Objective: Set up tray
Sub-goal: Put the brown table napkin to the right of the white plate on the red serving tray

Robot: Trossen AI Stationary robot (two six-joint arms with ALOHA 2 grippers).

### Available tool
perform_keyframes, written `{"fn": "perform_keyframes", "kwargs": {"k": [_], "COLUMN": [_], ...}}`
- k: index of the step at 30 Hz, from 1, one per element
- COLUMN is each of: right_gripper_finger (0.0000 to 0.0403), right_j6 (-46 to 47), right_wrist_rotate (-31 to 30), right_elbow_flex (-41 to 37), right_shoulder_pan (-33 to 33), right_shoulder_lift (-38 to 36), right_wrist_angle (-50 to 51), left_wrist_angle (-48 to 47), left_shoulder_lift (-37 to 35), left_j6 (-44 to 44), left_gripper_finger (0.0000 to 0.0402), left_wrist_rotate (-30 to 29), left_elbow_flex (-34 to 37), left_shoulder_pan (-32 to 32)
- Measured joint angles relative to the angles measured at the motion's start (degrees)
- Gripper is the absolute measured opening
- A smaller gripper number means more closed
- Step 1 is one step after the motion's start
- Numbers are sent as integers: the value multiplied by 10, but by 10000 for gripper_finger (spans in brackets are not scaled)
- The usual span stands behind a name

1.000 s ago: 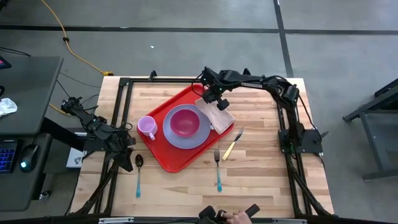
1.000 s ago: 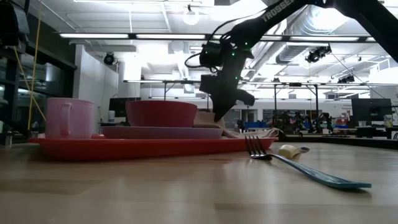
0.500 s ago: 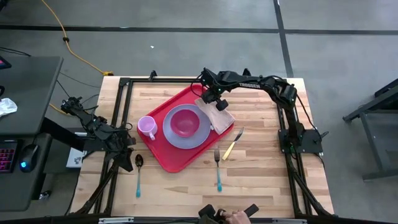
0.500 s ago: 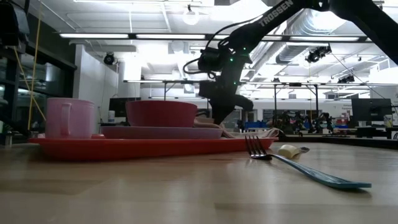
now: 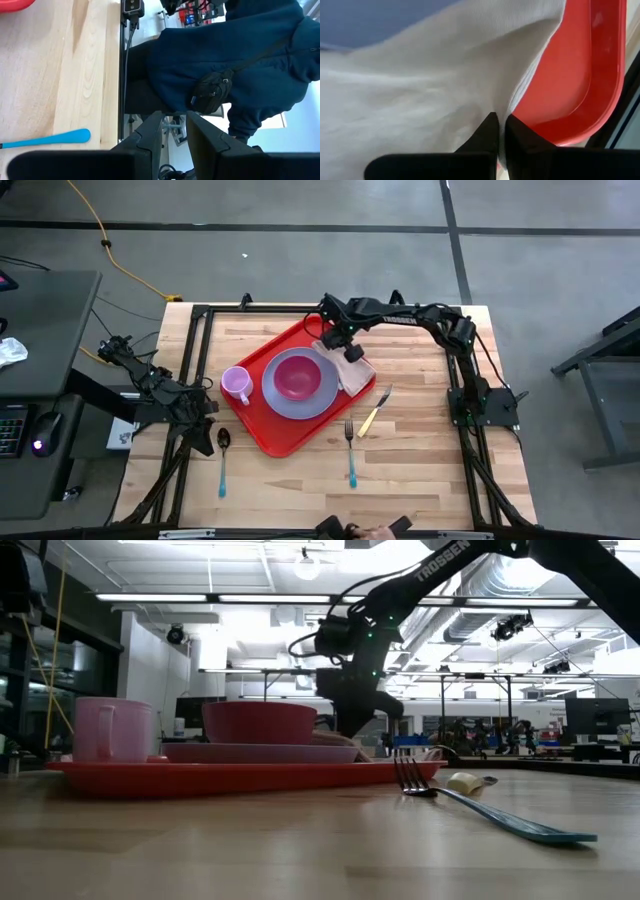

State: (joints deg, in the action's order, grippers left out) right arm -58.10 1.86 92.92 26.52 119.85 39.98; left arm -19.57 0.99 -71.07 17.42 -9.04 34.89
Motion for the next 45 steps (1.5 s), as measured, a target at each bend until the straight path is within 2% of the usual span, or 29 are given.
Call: {"fn": "perform_keyframes", "kwargs": {"k": [6, 15, 28, 45], "right_gripper_finger": [0, 0, 0, 0], "right_j6": [12, -3, -53, -94], "right_wrist_rotate": [-5, -75, -93, -66], "right_elbow_flex": [0, 0, 0, 0], "right_shoulder_pan": [-2, -3, 4, -11], "right_shoulder_lift": [3, 31, 31, 31], "right_wrist_angle": [-15, 5, -65, -38], "left_wrist_angle": [0, 1, 1, 1], "left_shoulder_lift": [0, 0, 0, 0], "left_j6": [0, 0, -4, -29], "left_gripper_finger": [117, 117, 117, 117], "left_wrist_rotate": [0, 0, 1, 1], "left_elbow_flex": [0, 0, 0, 0], "left_shoulder_pan": [0, 0, 0, 0]}}
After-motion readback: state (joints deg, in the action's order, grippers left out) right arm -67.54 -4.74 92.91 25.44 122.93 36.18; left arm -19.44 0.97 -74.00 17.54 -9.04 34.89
